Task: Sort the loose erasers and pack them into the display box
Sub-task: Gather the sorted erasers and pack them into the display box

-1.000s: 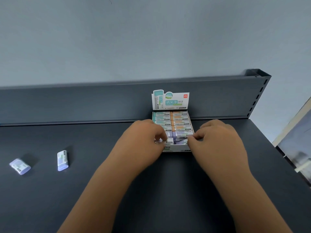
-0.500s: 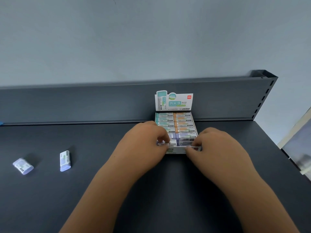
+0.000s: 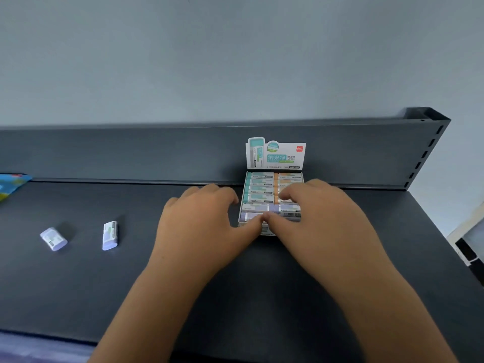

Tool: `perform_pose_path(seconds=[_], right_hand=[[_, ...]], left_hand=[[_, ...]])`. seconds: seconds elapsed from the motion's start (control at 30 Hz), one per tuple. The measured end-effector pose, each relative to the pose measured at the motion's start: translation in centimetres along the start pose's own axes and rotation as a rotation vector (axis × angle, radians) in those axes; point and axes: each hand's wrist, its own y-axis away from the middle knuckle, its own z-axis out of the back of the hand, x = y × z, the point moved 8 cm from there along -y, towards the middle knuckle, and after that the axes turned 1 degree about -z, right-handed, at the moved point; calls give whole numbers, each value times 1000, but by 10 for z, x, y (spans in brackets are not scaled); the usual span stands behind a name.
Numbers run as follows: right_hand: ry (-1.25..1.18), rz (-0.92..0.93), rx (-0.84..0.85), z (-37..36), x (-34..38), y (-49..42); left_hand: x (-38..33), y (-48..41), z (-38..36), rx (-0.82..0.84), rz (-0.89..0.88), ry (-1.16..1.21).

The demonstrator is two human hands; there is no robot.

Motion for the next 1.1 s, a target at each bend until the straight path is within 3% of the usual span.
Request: perform_pose_path(seconds=[0.37,0.63,0.9,1.1], right_hand=[[-117,62,-1,-3,16,13],[-191,135,30,-50,130,26],[-143,74,5,-114,233,38],[-138,45,17,-138,275,34]], left_hand=[[25,27,6,43,63,39],[145,51,39,-20,112,63],[279,67,53,27,125,120],[342,64,67,35,142,175]])
